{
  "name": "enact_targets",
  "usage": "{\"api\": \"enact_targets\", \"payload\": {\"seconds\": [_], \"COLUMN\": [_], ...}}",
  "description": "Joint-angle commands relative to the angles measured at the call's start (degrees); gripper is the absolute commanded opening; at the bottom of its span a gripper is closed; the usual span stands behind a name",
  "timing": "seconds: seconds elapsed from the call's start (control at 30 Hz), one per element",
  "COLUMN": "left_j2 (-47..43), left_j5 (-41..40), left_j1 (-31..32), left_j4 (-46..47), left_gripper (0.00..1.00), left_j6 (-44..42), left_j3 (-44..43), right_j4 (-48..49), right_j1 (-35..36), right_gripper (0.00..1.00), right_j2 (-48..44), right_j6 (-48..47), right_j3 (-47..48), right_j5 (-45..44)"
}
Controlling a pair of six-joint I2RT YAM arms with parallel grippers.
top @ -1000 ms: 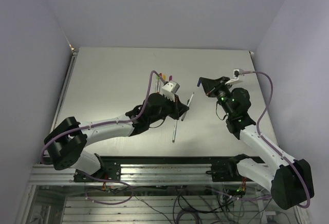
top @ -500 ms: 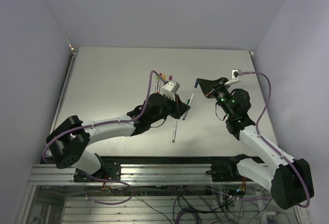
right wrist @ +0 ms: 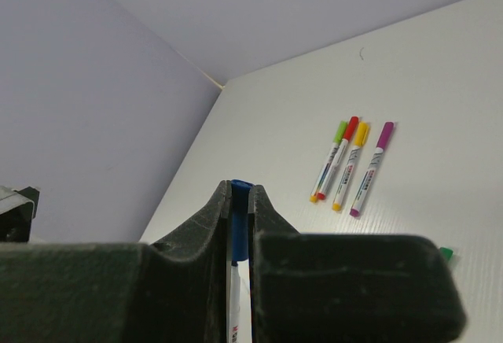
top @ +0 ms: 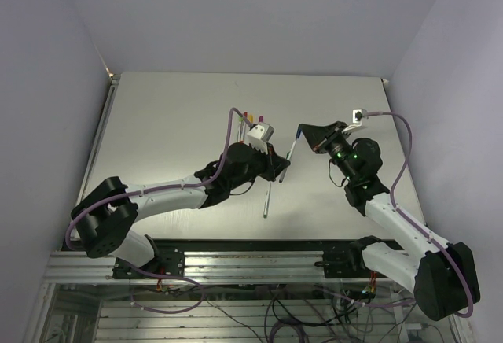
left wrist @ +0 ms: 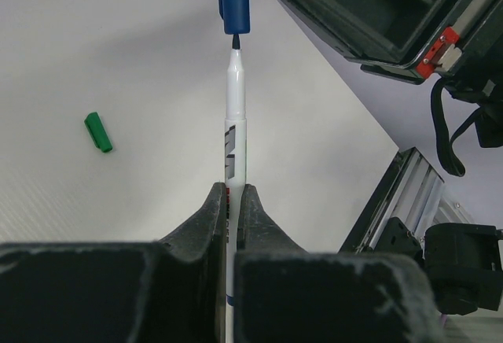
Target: Insert the pens into the pen caps
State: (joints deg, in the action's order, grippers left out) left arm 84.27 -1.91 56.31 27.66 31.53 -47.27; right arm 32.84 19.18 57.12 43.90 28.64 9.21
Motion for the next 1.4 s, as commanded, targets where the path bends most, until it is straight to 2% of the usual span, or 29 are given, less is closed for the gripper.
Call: {"api": "enact_targets", "payload": {"seconds": [0.0,0.33,0.73,1.03,1.37], "left_j2": [0.43,0.45,0.46,-0.51,-1.20], "left_j5": [-1.38,-2.37,-3.50,-3.99,-13.39], "left_j1": [-0.28,-0.34,-0.80,-1.20,-1.49], "left_j4": [2.81,3.92,5.44,4.14,-0.42], "left_gripper": [0.07,0.07,0.07,0.07,0.07], "left_j6": [-0.06,0.44,1.47,-0.51,-6.49], "left_j3": [0.09,0.69,1.09,0.22,-3.85], "right_j4": [1.71,1.92,1.59,-3.68,-15.08], "right_j1": [-0.27,-0.28,0.55,1.18,3.39], "right_gripper": [0.00,0.00,0.00,0.00,0.00], "right_j2": [-0.63,-0.68,0.50,4.80,9.54], "right_j6": [0.79,1.85,2.21,-1.95,-9.13], "right_j3": [-0.78,-1.49,-2.58,-0.91,4.20], "right_j5": [1.16,2.02,7.86,12.69,15.04]}}
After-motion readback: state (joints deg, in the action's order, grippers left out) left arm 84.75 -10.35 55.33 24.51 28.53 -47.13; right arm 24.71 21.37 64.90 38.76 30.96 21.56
